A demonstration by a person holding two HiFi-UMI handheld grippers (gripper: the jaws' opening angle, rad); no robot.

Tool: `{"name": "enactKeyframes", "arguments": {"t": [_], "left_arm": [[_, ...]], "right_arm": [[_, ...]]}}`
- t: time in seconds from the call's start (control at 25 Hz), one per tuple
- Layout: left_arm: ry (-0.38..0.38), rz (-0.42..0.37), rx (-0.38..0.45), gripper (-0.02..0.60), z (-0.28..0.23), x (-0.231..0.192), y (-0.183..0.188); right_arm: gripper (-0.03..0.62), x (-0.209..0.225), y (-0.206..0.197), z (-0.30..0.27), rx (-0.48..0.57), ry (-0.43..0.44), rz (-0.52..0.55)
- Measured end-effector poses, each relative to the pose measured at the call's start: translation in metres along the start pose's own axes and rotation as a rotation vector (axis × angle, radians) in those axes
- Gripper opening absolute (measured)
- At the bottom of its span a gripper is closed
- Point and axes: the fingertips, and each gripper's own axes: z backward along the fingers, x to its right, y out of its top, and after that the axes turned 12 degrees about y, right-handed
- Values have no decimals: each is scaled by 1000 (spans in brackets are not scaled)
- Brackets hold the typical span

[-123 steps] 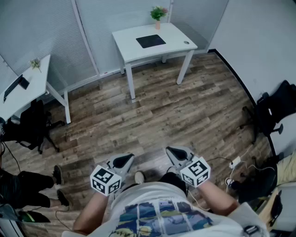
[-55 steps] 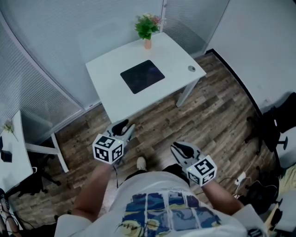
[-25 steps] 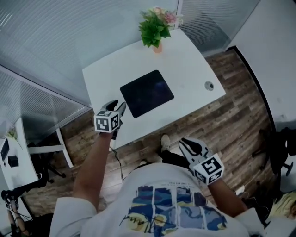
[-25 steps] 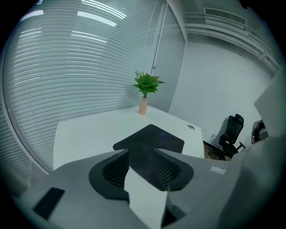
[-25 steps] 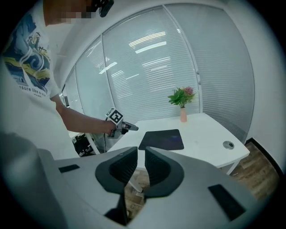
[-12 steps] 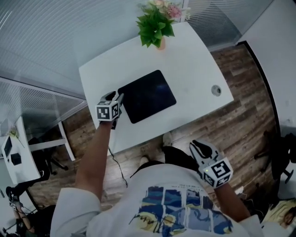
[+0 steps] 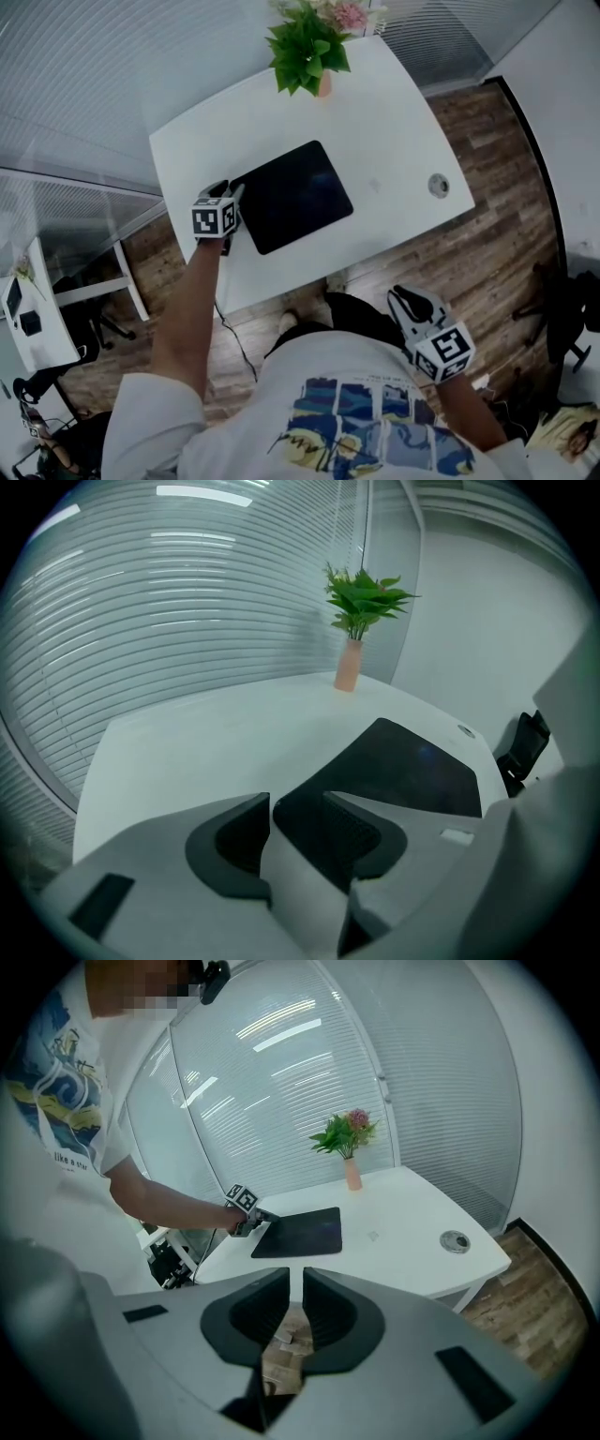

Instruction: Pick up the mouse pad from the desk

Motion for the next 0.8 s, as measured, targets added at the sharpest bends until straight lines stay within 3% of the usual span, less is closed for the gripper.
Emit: {"name": "enactKeyframes", "arguments": {"t": [0.48, 0.68, 0.8], "left_arm": [[-8, 31, 13, 149, -3, -1, 0], [-17, 18, 15, 97, -2, 6, -1], [-18, -10, 16, 34, -3, 14, 0]], "right_arm": [[37, -1, -1, -10, -12, 19, -9], [35, -4, -4, -11, -6, 17, -19], [34, -5, -3, -11, 2, 8, -17]]}}
